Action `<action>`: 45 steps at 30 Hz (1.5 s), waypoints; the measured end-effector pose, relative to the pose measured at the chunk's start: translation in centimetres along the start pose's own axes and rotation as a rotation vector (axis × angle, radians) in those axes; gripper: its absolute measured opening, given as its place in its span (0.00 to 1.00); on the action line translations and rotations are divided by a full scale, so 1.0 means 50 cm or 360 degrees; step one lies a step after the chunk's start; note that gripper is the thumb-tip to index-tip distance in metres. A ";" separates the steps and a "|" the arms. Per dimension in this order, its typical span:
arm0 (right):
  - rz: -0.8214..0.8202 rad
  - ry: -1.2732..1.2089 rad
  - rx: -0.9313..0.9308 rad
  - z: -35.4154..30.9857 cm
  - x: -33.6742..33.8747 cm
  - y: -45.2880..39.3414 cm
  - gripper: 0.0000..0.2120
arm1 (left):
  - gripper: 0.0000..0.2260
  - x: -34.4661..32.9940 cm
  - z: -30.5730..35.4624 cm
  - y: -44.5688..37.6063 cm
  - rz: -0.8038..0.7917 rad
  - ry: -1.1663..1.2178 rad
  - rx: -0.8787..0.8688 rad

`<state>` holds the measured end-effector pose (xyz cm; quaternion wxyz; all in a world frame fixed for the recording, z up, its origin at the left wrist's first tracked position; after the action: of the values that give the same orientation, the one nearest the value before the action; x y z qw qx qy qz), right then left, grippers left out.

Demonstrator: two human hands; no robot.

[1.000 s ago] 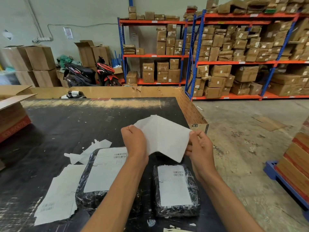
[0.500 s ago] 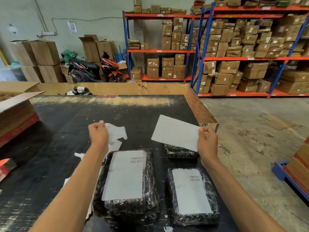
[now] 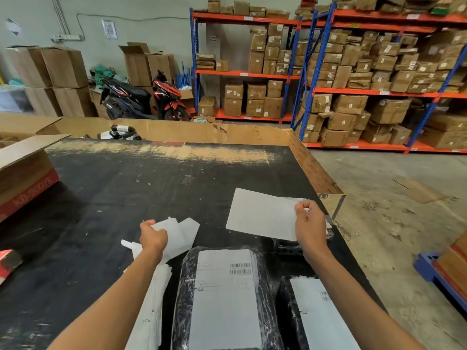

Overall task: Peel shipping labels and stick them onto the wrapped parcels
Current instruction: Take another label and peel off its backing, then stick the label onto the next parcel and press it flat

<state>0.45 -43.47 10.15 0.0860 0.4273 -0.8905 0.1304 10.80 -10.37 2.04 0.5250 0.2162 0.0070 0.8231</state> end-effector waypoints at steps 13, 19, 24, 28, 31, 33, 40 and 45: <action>0.0006 0.0042 0.0308 -0.023 -0.051 0.024 0.09 | 0.09 -0.021 0.122 0.079 -0.0190 -0.0266 -0.0610; 0.0106 -0.0018 0.0831 -0.074 -0.037 0.050 0.03 | 0.24 -0.064 0.251 0.249 -0.0535 0.0154 -0.0621; 0.0130 0.0339 0.1522 -0.100 0.007 0.060 0.07 | 0.20 -0.115 0.286 0.331 -0.1020 0.0356 -0.0336; 0.0109 0.0429 0.1715 -0.095 0.051 0.054 0.07 | 0.08 -0.141 0.300 0.336 -0.1003 0.0586 -0.0271; 0.0001 0.0525 0.1643 -0.082 0.081 0.042 0.12 | 0.07 -0.165 0.310 0.335 -0.1002 0.0576 -0.0362; -0.0207 0.0610 0.1522 -0.065 0.095 0.030 0.17 | 0.06 -0.188 0.318 0.339 -0.1009 0.0539 -0.0412; -0.0176 -0.0029 0.0291 -0.006 0.143 -0.070 0.15 | 0.03 -0.261 0.342 0.327 -0.1305 0.0369 -0.0465; -0.0276 -0.0301 -0.0131 0.030 0.164 -0.153 0.01 | 0.05 -0.319 0.341 0.309 -0.1435 0.0209 -0.0434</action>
<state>1.29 -54.56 12.08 0.0302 0.5092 -0.8589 0.0451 9.33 -34.79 15.63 0.8520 0.0684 0.0253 0.5185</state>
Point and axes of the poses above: each hand's wrist, its own y-axis away from the middle knuckle, its own x-axis out of the back of the hand, z = x × y, the point moved 1 cm from there along -y, towards the middle knuckle, and after that the axes turned 2 degrees about -x, right-handed, at the moved point
